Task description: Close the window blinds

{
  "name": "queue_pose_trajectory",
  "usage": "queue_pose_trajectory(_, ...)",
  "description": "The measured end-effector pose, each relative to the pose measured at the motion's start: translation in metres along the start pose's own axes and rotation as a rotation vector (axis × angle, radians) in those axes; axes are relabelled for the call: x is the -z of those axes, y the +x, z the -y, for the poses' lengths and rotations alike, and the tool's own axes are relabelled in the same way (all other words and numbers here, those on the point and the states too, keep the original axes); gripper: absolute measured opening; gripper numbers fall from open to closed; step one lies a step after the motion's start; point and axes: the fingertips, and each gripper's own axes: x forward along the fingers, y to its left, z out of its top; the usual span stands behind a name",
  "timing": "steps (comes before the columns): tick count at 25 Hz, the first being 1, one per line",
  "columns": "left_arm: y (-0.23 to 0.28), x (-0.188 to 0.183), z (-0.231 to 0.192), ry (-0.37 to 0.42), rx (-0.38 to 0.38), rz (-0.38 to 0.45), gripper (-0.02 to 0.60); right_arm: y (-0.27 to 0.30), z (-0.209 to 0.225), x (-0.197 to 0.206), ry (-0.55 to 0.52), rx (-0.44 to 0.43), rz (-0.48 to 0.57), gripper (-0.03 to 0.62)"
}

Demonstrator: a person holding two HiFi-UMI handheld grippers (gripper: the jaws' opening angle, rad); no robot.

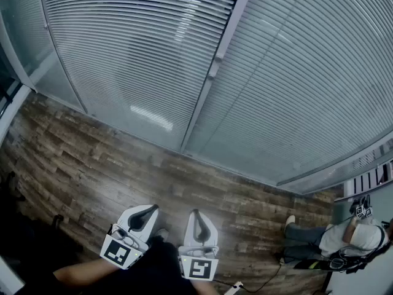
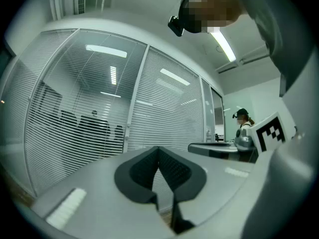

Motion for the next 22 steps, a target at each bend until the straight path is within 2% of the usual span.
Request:
queue_pose_trajectory(3, 0.005, 0.000, -0.001, 0.019, 0.019, -0.004, -0.002, 0.002, 0.001, -0.006, 0.006, -0.015, 0.010, 0.000)
queue_pose_trajectory(6, 0.005, 0.000, -0.001, 0.009, 0.001, 0.004, -0.002, 0.003, 0.008, -0.009, 0.015, -0.035, 0.004, 0.000)
queue_pose_trajectory(10, 0.007, 0.003, -0.010, 0.007, -0.017, -0.003, -0.002, 0.009, 0.016, 0.004, 0.026, -0.062, -0.054, 0.002)
queue_pose_trajectory(17, 0.009, 0.001, -0.010, 0.033, -0.040, 0.010, -0.002, 0.009, 0.009, 0.005, 0.012, -0.079, -0.037, 0.002)
queue_pose_trajectory(22, 0.020, 0.005, 0.000, 0.014, -0.003, -0.002, -0.002, 0.014, 0.015, 0.003, 0.044, -0.104, -0.017, 0.002)
